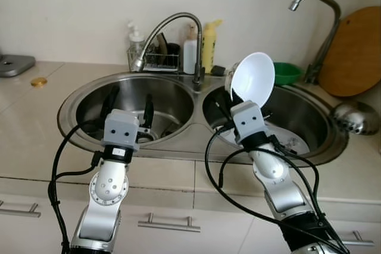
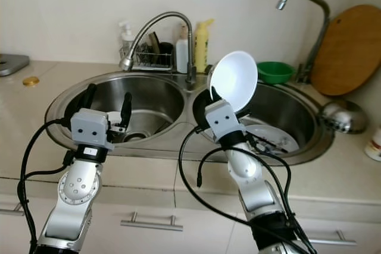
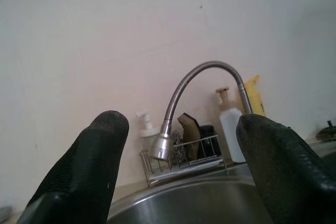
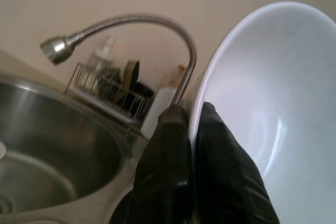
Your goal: Kitchen organization
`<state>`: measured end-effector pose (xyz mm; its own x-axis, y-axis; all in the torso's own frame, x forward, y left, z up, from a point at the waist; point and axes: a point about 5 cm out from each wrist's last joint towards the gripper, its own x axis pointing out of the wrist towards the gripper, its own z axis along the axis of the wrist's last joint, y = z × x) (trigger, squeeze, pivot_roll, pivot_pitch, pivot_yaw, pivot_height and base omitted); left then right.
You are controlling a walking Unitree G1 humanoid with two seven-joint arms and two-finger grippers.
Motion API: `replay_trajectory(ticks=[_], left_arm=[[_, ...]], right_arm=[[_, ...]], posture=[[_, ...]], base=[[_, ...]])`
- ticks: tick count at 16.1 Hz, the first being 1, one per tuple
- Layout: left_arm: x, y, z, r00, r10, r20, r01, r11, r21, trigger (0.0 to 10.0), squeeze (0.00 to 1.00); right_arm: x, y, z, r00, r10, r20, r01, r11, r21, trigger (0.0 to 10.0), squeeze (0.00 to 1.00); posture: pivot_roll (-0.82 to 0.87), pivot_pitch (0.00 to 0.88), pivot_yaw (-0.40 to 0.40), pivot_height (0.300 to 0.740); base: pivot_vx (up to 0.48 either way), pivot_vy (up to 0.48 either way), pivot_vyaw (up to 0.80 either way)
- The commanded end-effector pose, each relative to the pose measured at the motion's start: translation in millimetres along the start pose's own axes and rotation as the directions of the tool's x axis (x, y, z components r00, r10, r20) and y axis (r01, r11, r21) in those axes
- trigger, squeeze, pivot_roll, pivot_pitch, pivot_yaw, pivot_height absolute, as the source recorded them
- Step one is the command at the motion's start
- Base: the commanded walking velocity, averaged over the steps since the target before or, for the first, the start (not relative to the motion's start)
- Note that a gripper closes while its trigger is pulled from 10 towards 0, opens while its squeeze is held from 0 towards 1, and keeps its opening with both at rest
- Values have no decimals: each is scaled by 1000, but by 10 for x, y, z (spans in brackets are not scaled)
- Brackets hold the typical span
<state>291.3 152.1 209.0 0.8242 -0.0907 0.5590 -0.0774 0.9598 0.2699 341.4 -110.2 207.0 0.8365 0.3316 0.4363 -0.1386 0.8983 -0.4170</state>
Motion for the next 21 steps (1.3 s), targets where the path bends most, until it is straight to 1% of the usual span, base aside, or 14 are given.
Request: replay_trajectory(ticks=[1, 3, 8, 10, 11, 12, 14, 15, 16, 17, 18, 19, 20, 21], left_arm=[[10, 18, 20, 1000, 7, 5, -7, 1000, 0, 10000, 0], [9, 13, 17, 1000, 6, 4, -6, 1000, -2, 10000, 0], [2, 4, 22, 1000, 3, 5, -3, 1000, -15, 10000, 0], [3, -9, 29, 1000, 0, 7, 1, 1000, -21, 10000, 0], [-2, -30, 29, 1000, -11, 9, 11, 1000, -21, 10000, 0], [-10, -48, 28, 1000, -19, 11, 19, 1000, -24, 10000, 0], [-8, -65, 22, 1000, -24, 9, 25, 999, -27, 10000, 0], [6, -75, 23, 1000, -22, 14, 23, 999, -31, 10000, 0], [23, -81, 30, 1000, -18, 19, 19, 999, -35, 10000, 0], [35, -83, 34, 1000, -15, 21, 16, 999, -37, 10000, 0], [21, -68, 32, 1000, -13, 20, 13, 999, -39, 10000, 0], [12, -67, 31, 1000, -13, 20, 14, 999, -40, 10000, 0], [-2, -67, 31, 1000, -15, 20, 16, 999, -42, 10000, 0], [-3, -70, 30, 1000, -16, 19, 17, 999, -44, 10000, 0]], right_arm=[[74, -27, 21, 1000, 6, -9, -6, 1000, 26, 0, 0], [102, -26, 3, 1000, 12, -28, -11, 999, 44, 0, 0], [112, 48, -40, 997, 43, -67, -37, 996, 86, 0, 0], [111, 45, -108, 991, 48, -122, -32, 991, 130, 0, 0], [130, 7, -171, 983, 35, -181, 0, 982, 190, 0, 0], [166, -38, -217, 971, 19, -236, 47, 962, 268, 0, 0], [208, -26, -314, 940, 46, -338, 88, 925, 369, 0, 0], [212, 47, -403, 906, 72, -418, 126, 896, 427, 0, 0], [210, 154, -474, 867, 93, -489, 184, 853, 488, 0, 0], [212, 213, -489, 853, 104, -511, 211, 828, 520, 0, 0], [160, 289, -611, 779, 66, -624, 363, 764, 534, 0, 0], [140, 316, -651, 745, 59, -665, 423, 729, 538, 0, 0], [135, 337, -658, 732, 50, -679, 448, 716, 535, 0, 0], [140, 335, -653, 730, 38, -683, 452, 722, 523, 0, 0]], posture=[[14, 0, -9, 740], [15, 0, -11, 740], [20, 0, -13, 740], [18, 0, -12, 740], [16, 0, -12, 740], [16, 0, -12, 740], [6, 0, -13, 740], [1, 0, -16, 740], [-1, 0, -19, 740], [-3, 0, -16, 740], [-3, 0, -16, 740], [-3, 0, -16, 740], [-10, 0, -3, 740], [-11, 0, -2, 740]], base=[[364, 0, 0], [364, 0, 0], [320, 0, 0], [0, 0, 0], [0, 0, 0], [0, 0, 0], [0, 0, 0], [0, 0, 0], [0, 0, 0], [0, 0, 0], [0, 0, 0], [0, 0, 0], [0, 0, 0], [0, 0, 0]])
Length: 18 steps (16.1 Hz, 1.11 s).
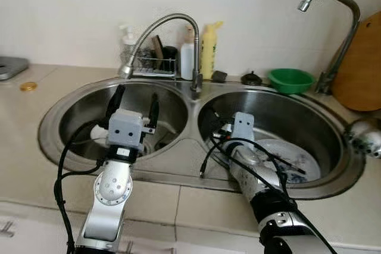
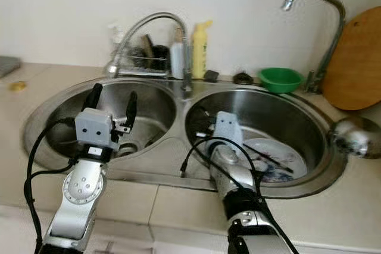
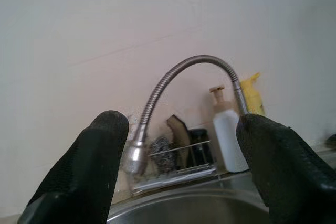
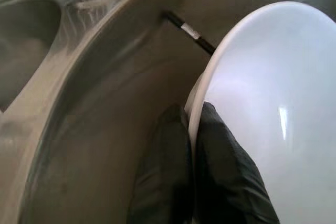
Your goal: Kitchen organization
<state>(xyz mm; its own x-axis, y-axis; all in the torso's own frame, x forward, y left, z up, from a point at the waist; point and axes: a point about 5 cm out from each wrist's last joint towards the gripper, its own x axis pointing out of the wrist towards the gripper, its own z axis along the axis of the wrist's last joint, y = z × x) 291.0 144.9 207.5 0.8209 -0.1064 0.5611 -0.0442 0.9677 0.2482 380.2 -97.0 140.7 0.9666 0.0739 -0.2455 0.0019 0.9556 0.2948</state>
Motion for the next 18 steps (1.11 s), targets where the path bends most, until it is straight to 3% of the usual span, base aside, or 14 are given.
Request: replay_trajectory(ticks=[1, 2, 3, 6, 7, 8, 14, 18], left_arm=[[8, -5, 19, 1000, -3, 11, 3, 1000, -8, 10000, 0], [27, -23, 19, 1000, -7, 14, 7, 1000, -12, 10000, 0], [27, -26, 18, 1000, -9, 14, 9, 1000, -13, 10000, 0], [6, -33, 17, 1000, -20, 13, 20, 1000, -14, 10000, 0], [5, -28, 17, 1000, -19, 12, 19, 1000, -13, 10000, 0], [3, -23, 17, 1000, -17, 12, 17, 1000, -12, 10000, 0], [-4, -20, 19, 1000, -14, 13, 14, 1000, -12, 10000, 0], [-9, -35, 18, 1000, -17, 13, 18, 1000, -18, 10000, 0]], right_arm=[[22, 57, 75, 1000, -18, 0, 18, 1000, 20, 0, 0], [42, 69, 96, 998, -62, -16, 63, 996, 70, 6941, 0], [47, 84, 103, 998, -63, -17, 64, 995, 75, 10000, 0], [72, 116, 16, 990, -91, -106, 110, 977, 186, 10000, 0], [72, 106, -4, 988, -101, -117, 123, 974, 189, 10000, 173], [71, 103, -15, 988, -103, -117, 124, 973, 196, 10000, 1000], [76, 83, 109, 995, -95, -38, 101, 972, 211, 10000, 1000], [62, 84, 165, 996, -86, 3, 84, 981, 174, 10000, 1000]], posture=[[-16, 0, 2, 740], [-18, 0, 8, 740], [-17, 0, 10, 740], [-13, 0, 13, 740], [-13, 0, 13, 740], [-1, 0, 6, 740], [2, 0, 5, 740], [-1, 0, 7, 740]], base=[[0, 0, 0], [0, 0, 0], [0, 0, 0], [0, 0, 0], [0, 0, 0], [0, 0, 0], [0, 0, 0], [0, 0, 0]])
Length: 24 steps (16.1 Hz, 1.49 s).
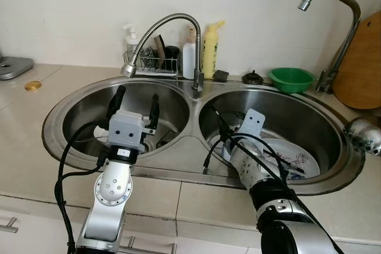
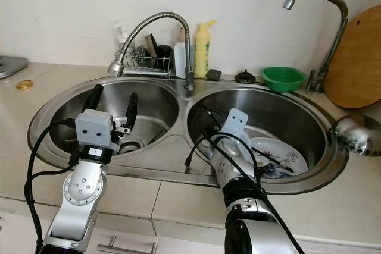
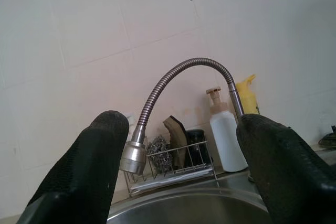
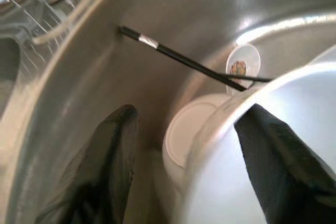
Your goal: Kitchen organization
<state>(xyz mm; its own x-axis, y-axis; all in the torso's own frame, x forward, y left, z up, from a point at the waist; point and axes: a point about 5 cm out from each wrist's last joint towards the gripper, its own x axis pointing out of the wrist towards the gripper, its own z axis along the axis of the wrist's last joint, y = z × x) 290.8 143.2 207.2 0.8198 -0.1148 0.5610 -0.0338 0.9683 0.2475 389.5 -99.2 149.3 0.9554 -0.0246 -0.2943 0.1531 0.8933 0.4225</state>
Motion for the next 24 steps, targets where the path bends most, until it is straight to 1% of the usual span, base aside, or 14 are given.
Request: replay_trajectory(ticks=[1, 4, 6, 8, 10, 12, 13, 16, 17, 18, 19, 20, 21, 24], left_arm=[[-8, -18, 13, 1000, -9, 10, 9, 1000, -12, 10000, 0], [-16, -16, 7, 1000, -12, 5, 12, 1000, -11, 10000, 0], [-16, -22, -6, 1000, -19, 1, 19, 1000, -9, 10000, 0], [-8, -33, -5, 1000, -22, 1, 22, 1000, -8, 10000, 0], [-18, -17, -9, 1000, -20, -1, 20, 1000, -4, 10000, 0], [-20, -10, -7, 1000, -16, 0, 16, 1000, -2, 10000, 0], [-18, -11, -8, 1000, -13, 0, 13, 1000, -3, 10000, 0], [-16, -25, -10, 1000, -14, 1, 14, 1000, -7, 10000, 0], [-16, -27, -14, 1000, -14, 0, 14, 1000, -9, 10000, 0], [-14, -30, -13, 1000, -14, 0, 14, 1000, -11, 10000, 0], [-14, -36, -13, 1000, -14, 0, 14, 1000, -13, 10000, 0], [-17, -38, -13, 1000, -14, 1, 14, 1000, -17, 10000, 0], [-18, -40, -14, 1000, -15, 0, 15, 1000, -20, 10000, 0], [-14, -43, -13, 1000, -15, 2, 15, 1000, -27, 10000, 0]], right_arm=[[-12, 63, 31, 1000, 12, 7, -12, 998, -58, 10000, 1000], [-6, 8, -10, 999, -17, -28, 9, 965, -261, 10000, 1000], [-7, -25, -72, 996, -41, -77, 13, 940, -341, 10000, 1000], [-18, -111, -131, 986, -100, -132, 49, 937, -347, 10000, 1000], [-15, -172, -102, 981, -139, -135, 82, 929, -361, 10000, 1000], [-20, -145, 100, 992, -119, -41, 101, 949, -299, 10000, 1000], [-36, -80, 208, 997, -77, 1, 74, 958, -277, 10000, 0], [-125, 75, 494, 987, 40, 153, -5, 975, -224, 10000, 0], [-168, 116, 574, 976, 81, 200, -45, 984, -175, 10000, 0], [-191, 125, 615, 969, 93, 230, -50, 982, -184, 10000, 0], [-236, 144, 684, 951, 124, 283, -82, 985, -155, 10000, 0], [-306, 173, 785, 919, 165, 358, -127, 984, -128, 10000, 0], [-387, 212, 875, 879, 217, 425, -178, 975, -130, 10000, 0], [-498, 265, 963, 820, 288, 496, -216, 956, -198, 10000, 0]], posture=[[-1, 0, 7, 740], [-3, 0, 10, 740], [-3, 0, 13, 740], [7, 0, 7, 740], [12, 0, 3, 740], [14, 0, -1, 740], [10, 0, -3, 740], [5, 0, -5, 740], [5, 0, -5, 740], [3, 0, -6, 740], [2, 0, -8, 740], [2, 0, -8, 740], [2, 0, -8, 740], [-3, 0, -7, 740]], base=[[0, 0, 0], [0, 0, 0], [0, 0, 0], [0, 0, 0], [0, 0, 0], [0, 0, 0], [0, 0, 0], [0, 0, 0], [0, 0, 0], [0, 0, 0], [0, 0, 0], [0, 0, 0], [0, 0, 0], [0, 0, 0]])
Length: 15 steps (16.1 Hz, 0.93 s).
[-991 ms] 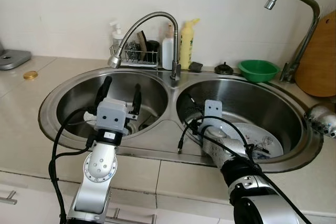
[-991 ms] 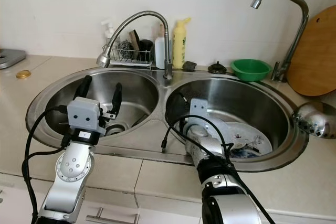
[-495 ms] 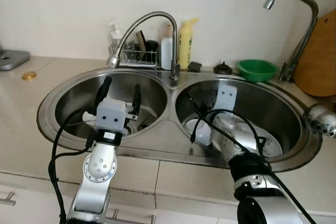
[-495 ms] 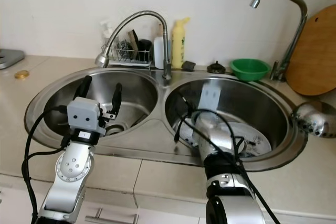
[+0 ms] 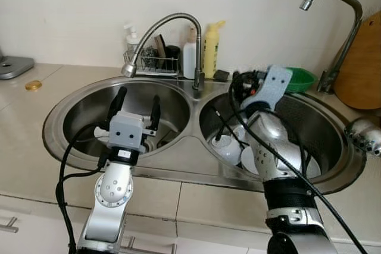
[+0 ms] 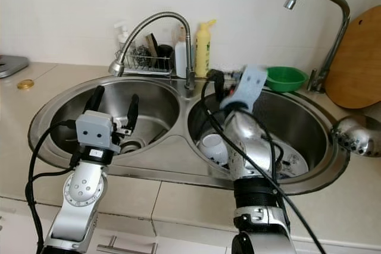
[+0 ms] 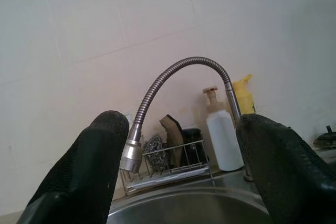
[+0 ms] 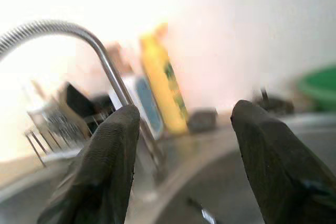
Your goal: Kitchen organization
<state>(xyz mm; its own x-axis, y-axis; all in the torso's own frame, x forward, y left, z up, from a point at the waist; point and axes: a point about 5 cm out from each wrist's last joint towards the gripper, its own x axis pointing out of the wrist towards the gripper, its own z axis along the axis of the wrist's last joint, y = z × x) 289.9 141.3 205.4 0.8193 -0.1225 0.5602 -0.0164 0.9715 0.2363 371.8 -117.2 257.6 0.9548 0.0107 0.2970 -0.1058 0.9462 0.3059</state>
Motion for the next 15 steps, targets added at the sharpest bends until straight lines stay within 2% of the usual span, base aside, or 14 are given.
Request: replay_trajectory(ticks=[1, 7, 9, 10, 15], left_arm=[[4, -21, -6, 1000, -8, 2, 8, 1000, -11, 10000, 0], [14, -21, 3, 1000, -13, 6, 14, 1000, -16, 10000, 0], [15, -23, 9, 1000, -14, 10, 15, 1000, -26, 10000, 0], [16, -25, 9, 1000, -17, 11, 17, 999, -27, 10000, 0], [12, -19, 11, 1000, -26, 8, 26, 999, -30, 10000, 0]], right_arm=[[-39, 28, 34, 999, 36, 36, -35, 999, -29, 10000, 0], [-132, 117, 66, 990, 107, 96, -100, 992, -76, 10000, 0], [-201, 319, 108, 973, 186, 137, -173, 980, -101, 10000, 0], [-221, 364, 110, 969, 201, 143, -188, 977, -103, 10000, 0], [-292, 440, 64, 964, 228, 141, -213, 971, -114, 10000, 0]], posture=[[-3, 0, -7, 740], [-1, 0, -8, 740], [-16, 0, 0, 740], [-17, 0, 2, 740], [-20, 0, 14, 740]], base=[[0, 0, 0], [0, 0, 0], [0, 0, 0], [0, 0, 0], [0, 0, 0]])
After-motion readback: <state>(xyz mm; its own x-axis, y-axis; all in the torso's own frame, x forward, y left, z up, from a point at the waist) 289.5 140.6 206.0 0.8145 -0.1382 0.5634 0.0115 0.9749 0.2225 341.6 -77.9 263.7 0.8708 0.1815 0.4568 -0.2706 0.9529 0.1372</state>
